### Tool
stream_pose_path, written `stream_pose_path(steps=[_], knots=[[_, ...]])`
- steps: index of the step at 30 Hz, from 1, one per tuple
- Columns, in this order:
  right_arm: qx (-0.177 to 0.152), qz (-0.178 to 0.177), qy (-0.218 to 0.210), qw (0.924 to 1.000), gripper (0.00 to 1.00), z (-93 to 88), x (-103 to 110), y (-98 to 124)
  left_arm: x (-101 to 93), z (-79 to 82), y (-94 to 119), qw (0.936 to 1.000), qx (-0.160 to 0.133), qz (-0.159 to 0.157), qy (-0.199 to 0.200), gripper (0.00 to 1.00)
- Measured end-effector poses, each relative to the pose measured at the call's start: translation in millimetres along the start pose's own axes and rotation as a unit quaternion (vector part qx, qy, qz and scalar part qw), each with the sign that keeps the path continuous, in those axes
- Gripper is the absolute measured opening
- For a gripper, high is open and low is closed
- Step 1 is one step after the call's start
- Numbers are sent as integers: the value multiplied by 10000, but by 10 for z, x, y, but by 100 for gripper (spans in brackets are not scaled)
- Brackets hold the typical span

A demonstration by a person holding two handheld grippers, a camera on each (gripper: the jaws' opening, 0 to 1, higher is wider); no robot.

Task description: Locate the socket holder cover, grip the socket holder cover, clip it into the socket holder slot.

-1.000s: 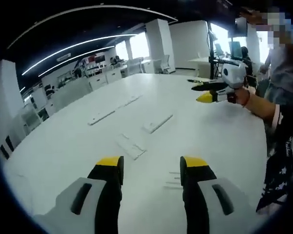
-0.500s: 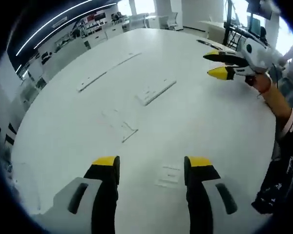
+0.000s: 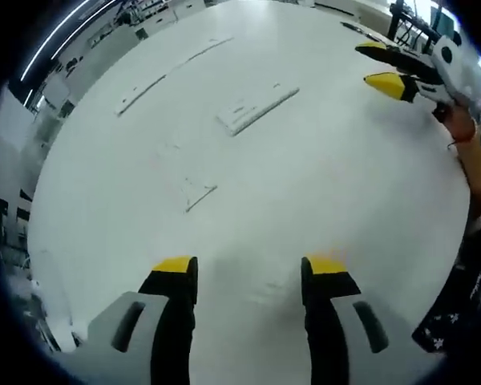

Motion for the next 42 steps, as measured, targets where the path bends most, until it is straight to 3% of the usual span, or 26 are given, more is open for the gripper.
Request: stream_pose_path(steps=[10,16,20,24,29,42], knots=[[15,8,2,10000,43,17,-30,-26,-41,-5,9,9974,572,276,352,49],[101,-3,10,9999,42,-36,-9,-24,-82,-34,12,9920,825,454,840,48],[87,21,24,10000,42,-27,-3,-28,-98,-67,13,9885,863,426,1163,45],[111,35,47,9999,42,-30,10,-28,-140,-125,28,9806,932,498,1650,44],[155,37,56,9999,42,-45,8,-32,-221,-176,50,9770,933,447,1862,38],[174,42,67,9998,42,-51,5,-13,-236,-333,101,9687,733,301,2353,40]])
Point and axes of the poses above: the point that each gripper's makers call its tool centre point, and the gripper's own axes: y roughly backward along the fingers, x roughly to its left, z roughly out of its top, the point moved 10 cm from there along y, roughly backward along the fingers, and after that the axes turned 3 degrees about -x, right-handed, at the moved point
